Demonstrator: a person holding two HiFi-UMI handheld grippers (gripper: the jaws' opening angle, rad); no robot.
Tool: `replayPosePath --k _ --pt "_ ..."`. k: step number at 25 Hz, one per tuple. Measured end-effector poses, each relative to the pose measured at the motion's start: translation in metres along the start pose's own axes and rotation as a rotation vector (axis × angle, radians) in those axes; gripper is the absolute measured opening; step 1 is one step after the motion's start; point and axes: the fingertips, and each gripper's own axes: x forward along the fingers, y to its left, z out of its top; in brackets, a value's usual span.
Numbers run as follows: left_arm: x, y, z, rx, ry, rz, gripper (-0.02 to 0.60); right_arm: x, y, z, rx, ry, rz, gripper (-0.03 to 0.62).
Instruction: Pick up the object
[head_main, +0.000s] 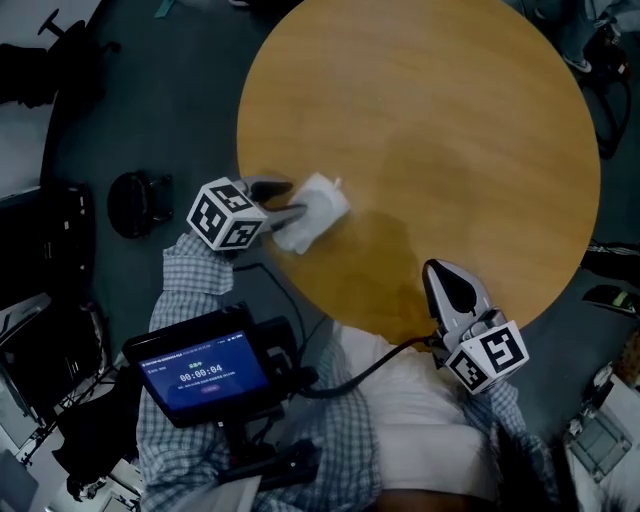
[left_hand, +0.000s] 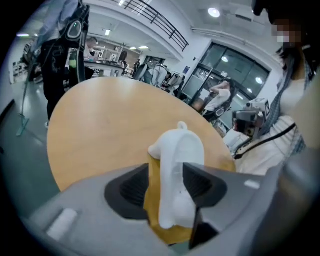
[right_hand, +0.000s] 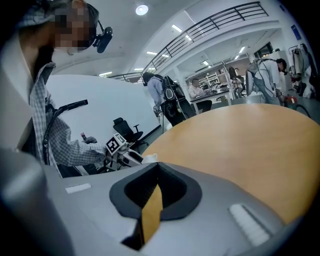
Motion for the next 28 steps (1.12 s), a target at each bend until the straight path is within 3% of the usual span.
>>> replayPosePath --k 6,12,16,22,28 --pt "0.014 0.004 -0.004 -0.054 0.000 -0.154 0.156 0.018 -0.008 -0.017 0.035 0.034 -0.016 0.005" --pt "0.022 -0.001 0.004 -0.067 -0.078 -0.187 0.133 0.014 -0.019 -0.021 0.054 0.022 -0.031 0.005" --pt "0.009 -0.014 0.025 -0.111 -0.211 -0.177 0.106 -0.002 -0.011 -0.015 0.048 0.011 -0.033 0.005" --pt "0.001 -0.013 0.036 -0.236 -0.388 -0.170 0.104 -0.006 -0.012 -0.014 0.033 -0.012 -0.022 0.005" --pt "-0.034 0.011 0.057 -0.399 -0.651 -0.103 0.104 0.007 -0.008 0.000 -0.002 -0.058 0.001 0.005"
